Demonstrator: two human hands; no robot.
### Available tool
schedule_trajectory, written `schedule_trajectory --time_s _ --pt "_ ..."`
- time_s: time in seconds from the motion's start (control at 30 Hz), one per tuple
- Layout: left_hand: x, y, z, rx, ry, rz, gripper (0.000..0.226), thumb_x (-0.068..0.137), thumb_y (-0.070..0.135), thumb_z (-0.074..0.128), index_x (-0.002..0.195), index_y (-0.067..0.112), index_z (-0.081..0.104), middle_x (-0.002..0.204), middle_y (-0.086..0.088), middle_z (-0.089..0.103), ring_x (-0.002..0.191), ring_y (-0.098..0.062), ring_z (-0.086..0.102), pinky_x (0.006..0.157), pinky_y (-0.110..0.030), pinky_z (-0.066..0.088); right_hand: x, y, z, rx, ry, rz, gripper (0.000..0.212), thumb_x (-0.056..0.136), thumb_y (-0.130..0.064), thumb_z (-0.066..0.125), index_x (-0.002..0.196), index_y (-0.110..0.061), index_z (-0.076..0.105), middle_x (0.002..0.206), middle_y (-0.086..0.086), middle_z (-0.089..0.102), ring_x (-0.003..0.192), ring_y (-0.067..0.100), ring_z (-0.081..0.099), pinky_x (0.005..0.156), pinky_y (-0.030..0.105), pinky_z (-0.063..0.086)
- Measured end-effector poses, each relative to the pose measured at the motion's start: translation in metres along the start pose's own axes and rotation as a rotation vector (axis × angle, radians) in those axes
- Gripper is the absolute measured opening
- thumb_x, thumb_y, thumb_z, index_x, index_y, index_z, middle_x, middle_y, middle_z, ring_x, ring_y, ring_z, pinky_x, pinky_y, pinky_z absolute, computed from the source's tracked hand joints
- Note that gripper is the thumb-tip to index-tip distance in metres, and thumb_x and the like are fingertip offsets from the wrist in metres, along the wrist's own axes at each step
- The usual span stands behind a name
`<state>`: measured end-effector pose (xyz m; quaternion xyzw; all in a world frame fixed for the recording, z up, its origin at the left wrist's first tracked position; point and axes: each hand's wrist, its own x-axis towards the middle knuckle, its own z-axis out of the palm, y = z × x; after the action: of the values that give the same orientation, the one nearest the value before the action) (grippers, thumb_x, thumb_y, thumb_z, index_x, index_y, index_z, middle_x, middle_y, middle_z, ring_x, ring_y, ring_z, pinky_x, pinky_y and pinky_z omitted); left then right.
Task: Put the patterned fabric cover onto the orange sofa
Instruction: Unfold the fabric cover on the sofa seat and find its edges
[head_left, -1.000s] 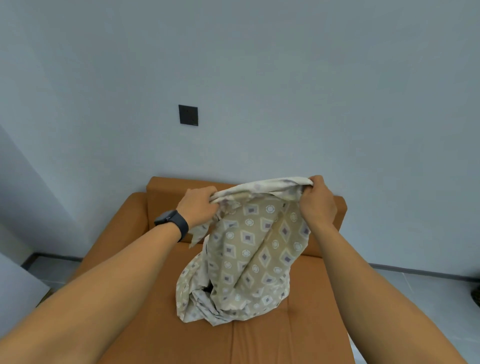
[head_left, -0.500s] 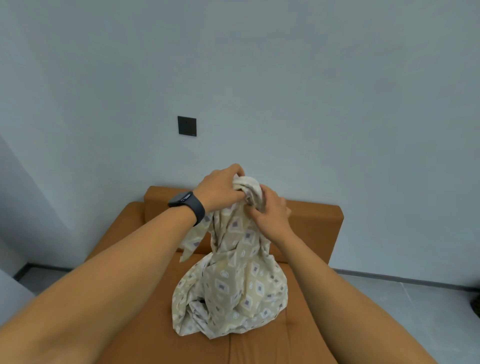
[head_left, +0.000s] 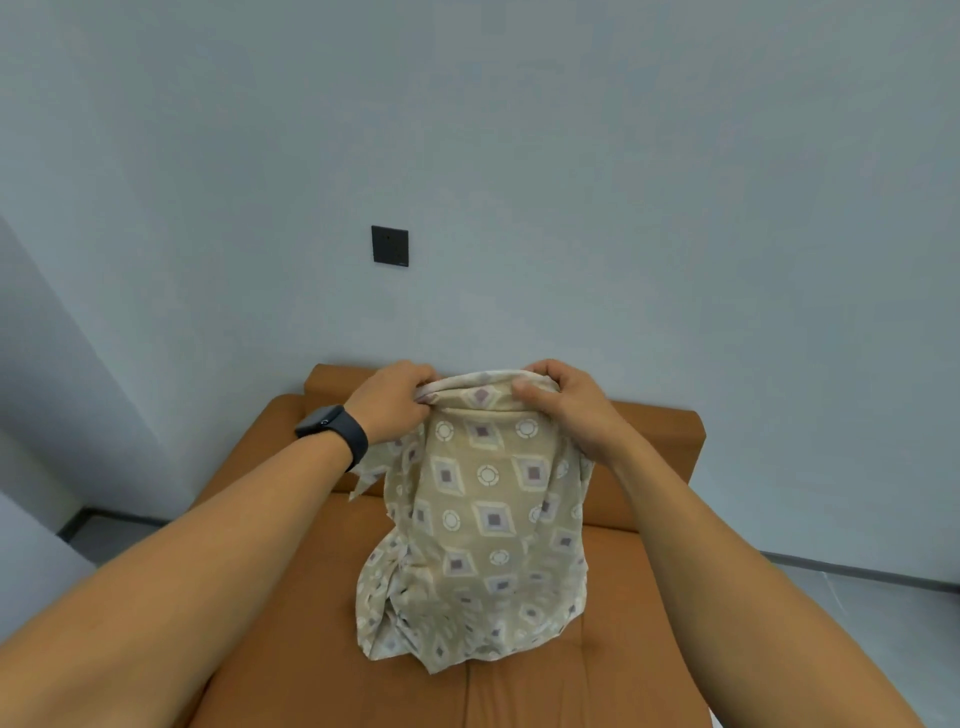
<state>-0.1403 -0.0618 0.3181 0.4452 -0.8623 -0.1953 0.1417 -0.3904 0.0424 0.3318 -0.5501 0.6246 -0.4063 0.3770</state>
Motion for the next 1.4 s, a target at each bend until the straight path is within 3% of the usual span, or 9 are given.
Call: schedule_trajectory --time_s 0.13,0.37,0.47,0.63,0.8,0.97,1.1,1.17,1.4 --pt "-0.005 -0.008 -0.004 0.005 -0.046 -0.055 0.013 0.094 0.015 0.059 0.095 0.02 0.07 0.087 -0.001 0.07 0.081 -0.023 0.064 0.065 -0.033 0.048 0.008 0.005 0.003 -0.493 -0.106 -0.055 0.077 0.078 -0.037 0.081 0.144 -0.043 0.041 0.139 -0.011 0.052 0.124 0.01 0.053 0.1 0.032 0.047" --pt "-0.003 -0.015 -0.02 -0.28 -0.003 -0.157 0.015 0.1 0.027 0.058 0.105 0.019 0.071 0.096 -0.002 0.072 0.083 -0.02 0.068 0.074 -0.041 0.058 0.013 0.028 0.003 -0.58 0.068 -0.16 0.033 0.097 -0.018 0.053 0.127 -0.029 0.063 0.108 -0.007 0.055 0.098 0.014 0.057 0.084 0.036 0.049" --pt "0.002 -0.012 -0.026 -0.364 0.187 -0.201 0.02 0.103 0.021 0.052 0.094 0.015 0.068 0.076 -0.008 0.065 0.062 -0.024 0.061 0.065 -0.045 0.056 0.014 0.041 -0.005 -0.629 0.26 -0.101 0.034 0.089 -0.008 0.049 0.113 -0.025 0.066 0.106 -0.004 0.057 0.092 0.017 0.058 0.075 0.04 0.052" --pt "0.01 -0.027 -0.039 -0.367 0.522 -0.372 0.023 0.104 0.02 0.045 0.093 0.014 0.064 0.087 -0.007 0.064 0.076 -0.026 0.059 0.062 -0.032 0.042 0.009 0.081 -0.025 -0.589 0.346 0.166 0.034 0.085 -0.002 0.047 0.106 -0.018 0.068 0.103 0.006 0.069 0.089 0.024 0.061 0.073 0.041 0.055" --pt "0.005 -0.053 -0.013 -0.165 0.235 -0.466 0.026 0.099 0.039 0.048 0.08 0.021 0.051 0.086 -0.009 0.061 0.088 -0.038 0.064 0.068 -0.035 0.047 0.009 0.067 -0.014 -0.435 0.34 0.091 0.026 0.091 -0.006 0.051 0.102 -0.016 0.072 0.098 0.004 0.072 0.088 0.021 0.06 0.069 0.032 0.043" --pt "-0.011 -0.018 0.047 -0.007 -0.141 -0.234 0.09 0.074 0.058 0.074 0.151 0.039 0.03 0.152 0.005 0.044 0.137 -0.027 0.043 0.107 -0.052 0.039 0.008 0.005 0.027 -0.253 0.101 -0.086 0.013 0.085 -0.018 0.066 0.093 -0.027 0.072 0.09 -0.018 0.07 0.086 0.0 0.064 0.067 0.017 0.049" --pt "-0.016 -0.005 0.077 -0.294 -0.154 -0.134 0.016 0.094 0.022 0.052 0.102 0.031 0.063 0.1 0.001 0.07 0.1 -0.03 0.061 0.081 -0.039 0.039 0.009 -0.006 0.033 -0.392 -0.026 -0.179 0.018 0.081 -0.031 0.068 0.098 -0.038 0.07 0.095 -0.022 0.07 0.089 -0.001 0.064 0.074 0.025 0.053" --pt "-0.015 -0.018 0.07 -0.377 -0.045 -0.16 0.034 0.096 0.003 0.044 0.081 0.028 0.062 0.084 -0.002 0.068 0.082 -0.028 0.061 0.068 -0.038 0.041 0.01 0.003 0.021 -0.488 -0.067 -0.113 0.02 0.08 -0.038 0.071 0.1 -0.039 0.068 0.093 -0.02 0.068 0.082 0.003 0.066 0.067 0.028 0.055" --pt "-0.001 -0.051 0.016 -0.417 0.357 -0.386 0.031 0.086 -0.004 0.042 0.094 0.015 0.065 0.097 -0.004 0.067 0.09 -0.026 0.061 0.072 -0.035 0.047 0.003 0.089 0.0 -0.764 -0.469 0.358 0.023 0.081 -0.04 0.076 0.08 -0.017 0.073 0.078 -0.005 0.074 0.08 0.022 0.072 0.072 0.035 0.056"
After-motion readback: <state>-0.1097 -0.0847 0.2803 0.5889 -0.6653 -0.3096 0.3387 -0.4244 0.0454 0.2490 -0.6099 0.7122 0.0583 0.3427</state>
